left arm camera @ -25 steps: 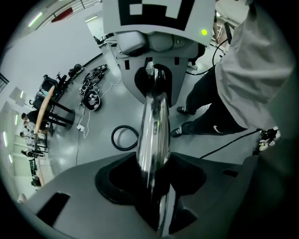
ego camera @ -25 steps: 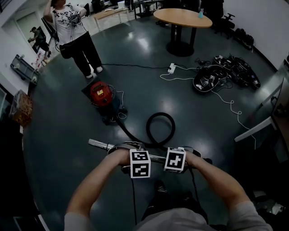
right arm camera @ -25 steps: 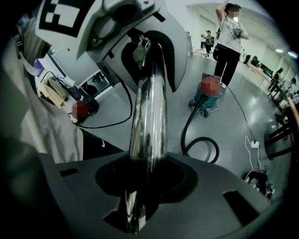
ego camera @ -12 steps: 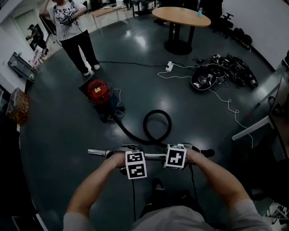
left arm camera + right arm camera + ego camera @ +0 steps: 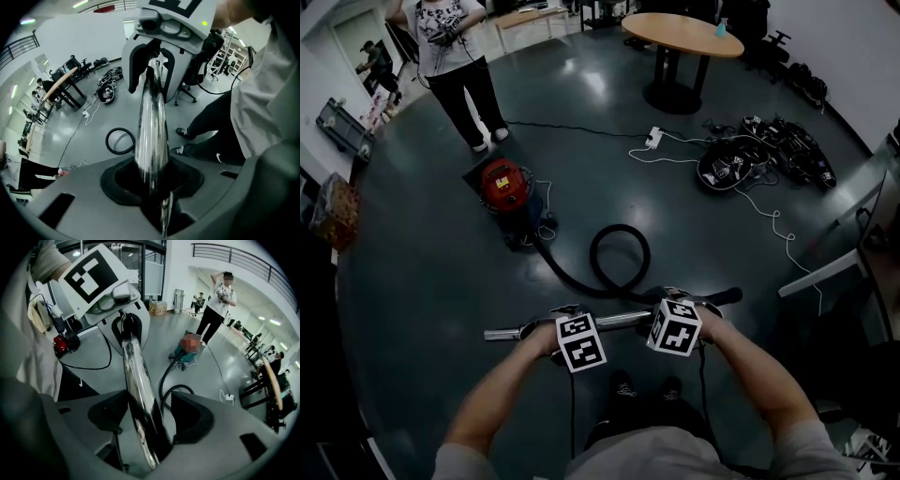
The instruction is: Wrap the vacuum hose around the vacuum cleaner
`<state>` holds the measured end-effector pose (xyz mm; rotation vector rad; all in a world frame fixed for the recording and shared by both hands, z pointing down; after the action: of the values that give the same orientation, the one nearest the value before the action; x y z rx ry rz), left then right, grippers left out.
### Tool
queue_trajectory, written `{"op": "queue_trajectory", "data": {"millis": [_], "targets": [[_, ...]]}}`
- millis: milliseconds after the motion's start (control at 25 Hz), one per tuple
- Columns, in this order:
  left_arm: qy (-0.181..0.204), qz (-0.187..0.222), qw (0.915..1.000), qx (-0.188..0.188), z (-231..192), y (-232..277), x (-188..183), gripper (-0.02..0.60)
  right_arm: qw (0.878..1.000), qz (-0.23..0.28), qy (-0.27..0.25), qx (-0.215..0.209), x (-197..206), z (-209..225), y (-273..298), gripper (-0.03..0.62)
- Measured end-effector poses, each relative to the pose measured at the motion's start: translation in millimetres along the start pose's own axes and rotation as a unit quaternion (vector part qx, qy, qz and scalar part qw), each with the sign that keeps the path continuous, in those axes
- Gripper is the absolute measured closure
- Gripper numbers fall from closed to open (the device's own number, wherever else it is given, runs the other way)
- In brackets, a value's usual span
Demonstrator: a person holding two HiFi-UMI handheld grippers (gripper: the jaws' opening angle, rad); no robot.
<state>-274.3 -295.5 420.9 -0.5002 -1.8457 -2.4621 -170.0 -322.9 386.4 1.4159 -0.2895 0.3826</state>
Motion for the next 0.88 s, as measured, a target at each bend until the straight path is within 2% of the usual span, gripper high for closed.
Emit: {"op": "queue_trajectory", "data": {"millis": [160,280,360,480,600,720,800,880], "targets": [[-0.04,-0.009,0.9992,-0.002,-9,9,5,0.443,0.998,0.034,0.006,0.053,5,18,-36,0.324],[-0.073,-0.004,0.9973,0.002,-12,13,2,0.443,0.993,0.085,0.051,0.065,16,30,-63,0.324],[-0.091,-0.001,0.9959,-0.002,-15,15,-5,0.443,0.985,0.129,0.095,0.071,27,38,-76,0.324],[-0.113,-0.007,0.9935,-0.013,-23,18,-13,0.442,0.967,0.192,0.153,0.07,37,46,-95,0.326],[-0.147,-0.011,0.9889,-0.019,-29,24,-17,0.442,0.951,0.252,0.168,0.069,39,50,-100,0.327],[-0.193,-0.009,0.9808,-0.028,-32,32,-35,0.442,0.933,0.3,0.195,0.037,53,58,-94,0.327],[-0.218,-0.016,0.9751,-0.038,-33,36,-47,0.441,0.911,0.348,0.22,0.003,64,63,-92,0.327],[-0.238,-0.022,0.9697,-0.049,-38,41,-61,0.44,0.882,0.397,0.251,-0.029,74,70,-93,0.327]]}}
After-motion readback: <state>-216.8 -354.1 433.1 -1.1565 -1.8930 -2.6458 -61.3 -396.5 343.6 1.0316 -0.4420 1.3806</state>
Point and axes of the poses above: the fingertips, and each gripper's own axes: y forward along the fingers, z to its right, x out of its underside, the point moved 4 cm from there along -y, backward along the fingers, and after that the axes turned 13 degrees about -x, right-handed, at the moved point
